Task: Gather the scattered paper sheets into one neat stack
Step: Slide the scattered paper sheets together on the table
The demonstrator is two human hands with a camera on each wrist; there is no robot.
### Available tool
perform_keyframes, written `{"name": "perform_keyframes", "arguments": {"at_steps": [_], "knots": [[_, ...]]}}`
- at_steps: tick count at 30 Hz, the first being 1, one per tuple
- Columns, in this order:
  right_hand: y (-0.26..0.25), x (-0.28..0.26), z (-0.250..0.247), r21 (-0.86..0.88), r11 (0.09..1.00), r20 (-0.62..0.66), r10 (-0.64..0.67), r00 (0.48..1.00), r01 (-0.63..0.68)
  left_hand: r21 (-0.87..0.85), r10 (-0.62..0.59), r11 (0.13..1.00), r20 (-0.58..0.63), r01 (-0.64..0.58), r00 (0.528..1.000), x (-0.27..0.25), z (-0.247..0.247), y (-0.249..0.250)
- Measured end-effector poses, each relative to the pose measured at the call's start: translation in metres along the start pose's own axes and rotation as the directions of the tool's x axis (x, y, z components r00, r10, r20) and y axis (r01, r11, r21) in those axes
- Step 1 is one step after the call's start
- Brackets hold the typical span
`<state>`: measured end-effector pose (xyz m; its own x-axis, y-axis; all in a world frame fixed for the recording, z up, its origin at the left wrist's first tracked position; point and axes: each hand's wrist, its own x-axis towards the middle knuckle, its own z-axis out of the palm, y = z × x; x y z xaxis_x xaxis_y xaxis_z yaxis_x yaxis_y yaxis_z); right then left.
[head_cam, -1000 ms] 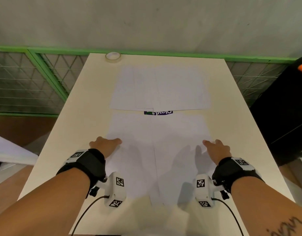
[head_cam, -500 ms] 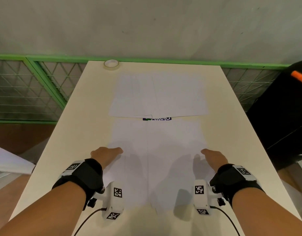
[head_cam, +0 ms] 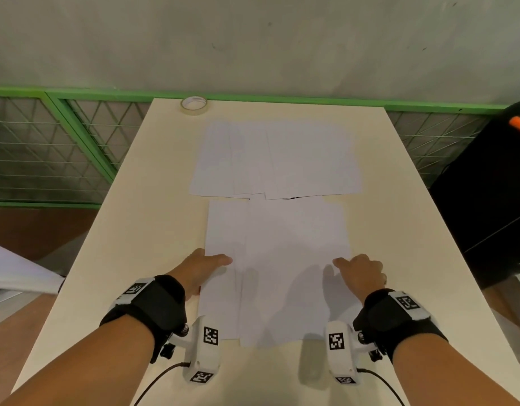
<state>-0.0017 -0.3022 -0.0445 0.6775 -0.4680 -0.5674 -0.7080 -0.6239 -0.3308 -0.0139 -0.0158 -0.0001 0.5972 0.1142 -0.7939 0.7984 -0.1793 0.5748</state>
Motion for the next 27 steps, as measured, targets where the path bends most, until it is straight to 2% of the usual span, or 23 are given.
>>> {"name": "perform_keyframes", "arguments": {"at_steps": [3,6,10,11,16,18,22,27], "knots": [[-0.005,-0.005,0.01,-0.002,1.0,0.022,-0.03,0.999,0.03,0.011,0.002,1.0,0.055,-0.003,0.999,0.0,0.006,-0.003],[-0.008,-0.001,0.003,0.083,0.997,0.025,0.006,1.0,-0.008,-0.016,0.01,1.0,0.055,-0.009,0.998,0.006,0.005,-0.004],[-0.009,0.004,-0.009,0.167,0.985,0.023,0.03,0.999,-0.033,-0.007,0.1,0.995,-0.13,-0.101,0.986,0.012,0.001,0.0],[-0.01,0.003,-0.008,0.172,0.985,0.044,0.006,0.999,-0.013,-0.009,0.107,0.994,-0.135,-0.109,0.985,0.012,0.002,0.0],[-0.018,-0.011,0.009,0.253,0.966,0.145,-0.097,0.985,0.058,-0.032,0.095,0.995,0.032,-0.094,0.995,0.01,0.013,-0.002],[-0.019,-0.017,0.014,0.304,0.951,0.196,-0.125,0.973,0.061,0.029,0.112,0.993,0.031,-0.113,0.993,0.01,0.014,-0.004],[-0.02,-0.022,0.013,0.372,0.926,0.214,-0.154,0.965,0.065,0.149,0.156,0.977,-0.025,-0.151,0.987,0.012,0.011,-0.007],[-0.017,-0.026,0.008,0.45,0.89,0.184,-0.163,0.969,0.064,0.149,0.257,0.956,-0.004,-0.254,0.966,0.005,0.004,-0.011]]}}
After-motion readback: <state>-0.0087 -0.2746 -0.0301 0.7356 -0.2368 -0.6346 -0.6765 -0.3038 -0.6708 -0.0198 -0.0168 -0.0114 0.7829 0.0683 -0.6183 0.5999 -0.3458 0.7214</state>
